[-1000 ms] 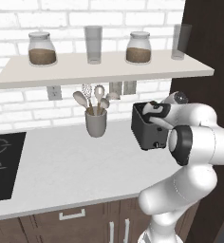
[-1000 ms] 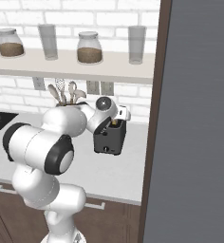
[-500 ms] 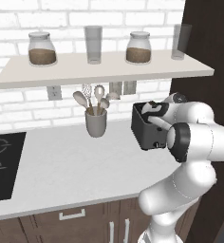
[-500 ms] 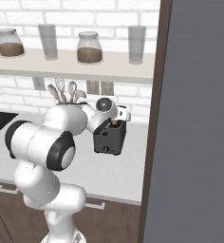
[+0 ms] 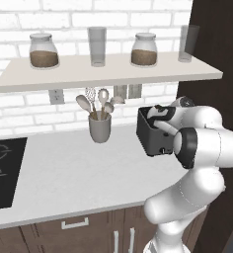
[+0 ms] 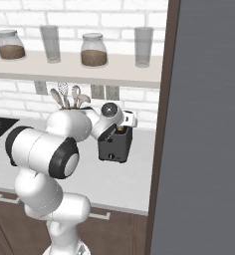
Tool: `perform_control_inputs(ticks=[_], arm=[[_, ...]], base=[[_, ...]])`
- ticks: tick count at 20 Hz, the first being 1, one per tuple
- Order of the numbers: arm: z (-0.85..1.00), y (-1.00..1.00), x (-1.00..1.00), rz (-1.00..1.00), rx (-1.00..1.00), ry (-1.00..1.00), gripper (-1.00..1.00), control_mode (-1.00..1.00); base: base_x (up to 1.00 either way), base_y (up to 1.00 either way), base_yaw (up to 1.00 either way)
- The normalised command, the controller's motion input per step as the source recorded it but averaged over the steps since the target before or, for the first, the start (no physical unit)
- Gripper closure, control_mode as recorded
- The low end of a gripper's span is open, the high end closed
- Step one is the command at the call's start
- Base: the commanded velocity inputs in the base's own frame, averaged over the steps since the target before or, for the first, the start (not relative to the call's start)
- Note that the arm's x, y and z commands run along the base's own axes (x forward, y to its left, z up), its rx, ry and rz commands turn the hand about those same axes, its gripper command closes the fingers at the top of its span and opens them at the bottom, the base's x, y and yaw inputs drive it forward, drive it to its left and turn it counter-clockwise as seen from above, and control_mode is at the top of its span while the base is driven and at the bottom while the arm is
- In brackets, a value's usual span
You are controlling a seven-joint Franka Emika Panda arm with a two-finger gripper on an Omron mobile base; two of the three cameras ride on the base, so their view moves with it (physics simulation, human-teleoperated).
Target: Start the toaster. Once the lever pops up, take the bread to the plate on the dining counter.
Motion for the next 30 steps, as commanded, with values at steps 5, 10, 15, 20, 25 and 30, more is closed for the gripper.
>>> perform_control_inputs(ticks=[5, 10, 15, 20, 25, 30], arm=[[0.00, 0.00, 0.00, 0.00, 0.00, 0.00, 1.00, -1.00], [0.00, 0.00, 0.00, 0.00, 0.00, 0.00, 1.00, -1.00], [0.00, 0.00, 0.00, 0.00, 0.00, 0.00, 1.00, -1.00], [0.00, 0.00, 0.00, 0.00, 0.00, 0.00, 1.00, -1.00], [0.00, 0.00, 0.00, 0.00, 0.00, 0.00, 1.00, -1.00], [0.00, 0.00, 0.00, 0.00, 0.00, 0.00, 1.00, -1.00]], base=[[0.00, 0.00, 0.00], [0.00, 0.00, 0.00], [0.00, 0.00, 0.00], [0.00, 0.00, 0.00], [0.00, 0.00, 0.00], [0.00, 0.00, 0.00]])
